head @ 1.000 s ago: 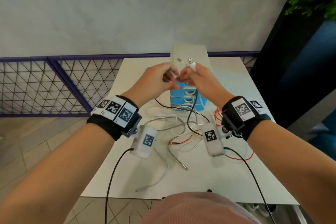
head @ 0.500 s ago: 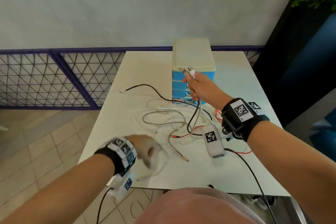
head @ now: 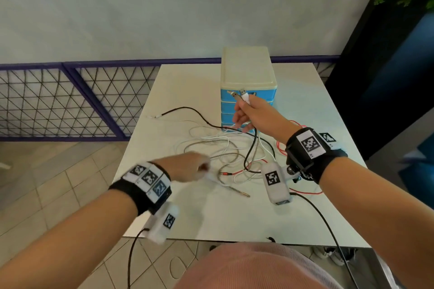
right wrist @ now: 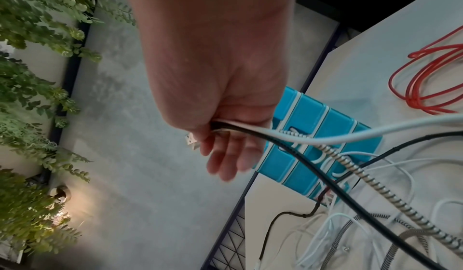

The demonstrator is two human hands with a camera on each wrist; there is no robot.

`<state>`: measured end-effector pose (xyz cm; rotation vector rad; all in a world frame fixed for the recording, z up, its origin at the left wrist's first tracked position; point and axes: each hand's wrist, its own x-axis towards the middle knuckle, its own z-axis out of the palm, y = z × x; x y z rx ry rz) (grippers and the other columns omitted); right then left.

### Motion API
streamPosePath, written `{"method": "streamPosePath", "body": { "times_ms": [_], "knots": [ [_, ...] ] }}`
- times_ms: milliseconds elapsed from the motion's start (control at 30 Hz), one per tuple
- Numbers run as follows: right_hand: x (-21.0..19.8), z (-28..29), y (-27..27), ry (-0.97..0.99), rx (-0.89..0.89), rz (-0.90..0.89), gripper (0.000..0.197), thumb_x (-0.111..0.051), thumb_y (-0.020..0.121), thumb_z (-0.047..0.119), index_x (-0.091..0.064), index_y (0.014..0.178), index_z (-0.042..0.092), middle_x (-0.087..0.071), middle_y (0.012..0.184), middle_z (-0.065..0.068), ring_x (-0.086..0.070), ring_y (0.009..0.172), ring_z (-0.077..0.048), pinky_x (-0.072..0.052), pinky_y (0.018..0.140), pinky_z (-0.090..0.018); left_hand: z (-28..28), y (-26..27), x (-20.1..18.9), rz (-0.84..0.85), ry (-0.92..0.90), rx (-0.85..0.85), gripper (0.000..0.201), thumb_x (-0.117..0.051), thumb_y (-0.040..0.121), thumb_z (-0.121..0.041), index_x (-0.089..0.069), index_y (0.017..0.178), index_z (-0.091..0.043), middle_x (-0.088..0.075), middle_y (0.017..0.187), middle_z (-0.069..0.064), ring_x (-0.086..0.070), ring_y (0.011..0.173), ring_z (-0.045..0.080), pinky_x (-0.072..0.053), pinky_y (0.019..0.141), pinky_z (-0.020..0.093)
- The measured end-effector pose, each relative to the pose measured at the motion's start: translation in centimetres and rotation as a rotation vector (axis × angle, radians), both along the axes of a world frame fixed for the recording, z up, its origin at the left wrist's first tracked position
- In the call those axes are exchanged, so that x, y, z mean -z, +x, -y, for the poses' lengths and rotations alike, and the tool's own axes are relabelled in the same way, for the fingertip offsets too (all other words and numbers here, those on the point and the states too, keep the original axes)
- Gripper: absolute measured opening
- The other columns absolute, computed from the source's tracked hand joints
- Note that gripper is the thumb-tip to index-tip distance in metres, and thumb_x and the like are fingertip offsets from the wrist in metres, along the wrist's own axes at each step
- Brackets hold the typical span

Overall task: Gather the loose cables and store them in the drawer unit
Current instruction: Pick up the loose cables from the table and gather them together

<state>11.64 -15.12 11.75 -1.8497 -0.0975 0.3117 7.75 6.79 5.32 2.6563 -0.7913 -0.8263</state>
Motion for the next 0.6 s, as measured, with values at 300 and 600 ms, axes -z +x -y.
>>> {"method": "streamPosePath", "body": {
  "times_ms": [300, 600],
  "knots": [
    [-1.0, -0.3, -1.1, 0.146, -0.042, 0.101, 0.028, -0.033, 0.105, 0.026, -0.055, 0.104, 0.008, -0.062, 0.077, -0.005, -0.065, 0.075, -0.022, -0.055, 0.080, -0.036, 5.4, 4.8, -11.1, 0.505, -0.734, -0.349, 0.011, -0.058, 0.090, -0.017, -0.060, 0.101, -0.015, -0.064, 0.093, 0.001, -0.065, 0.083, 0.016, -0.055, 0.074, 0.031],
    [-3.6, 1.6, 0.8, 0.070, 0.202, 0.342, 0.022, -0.032, 0.105, 0.018, -0.047, 0.089, 0.016, -0.045, 0.074, 0.005, -0.048, 0.057, -0.011, -0.045, 0.061, -0.030, 7.6, 1.6, -3.4, 0.324, -0.720, -0.223, 0.027, -0.064, 0.085, -0.036, -0.050, 0.074, -0.016, -0.053, 0.065, -0.001, -0.046, 0.058, 0.009, -0.043, 0.060, 0.023]
  ]
}}
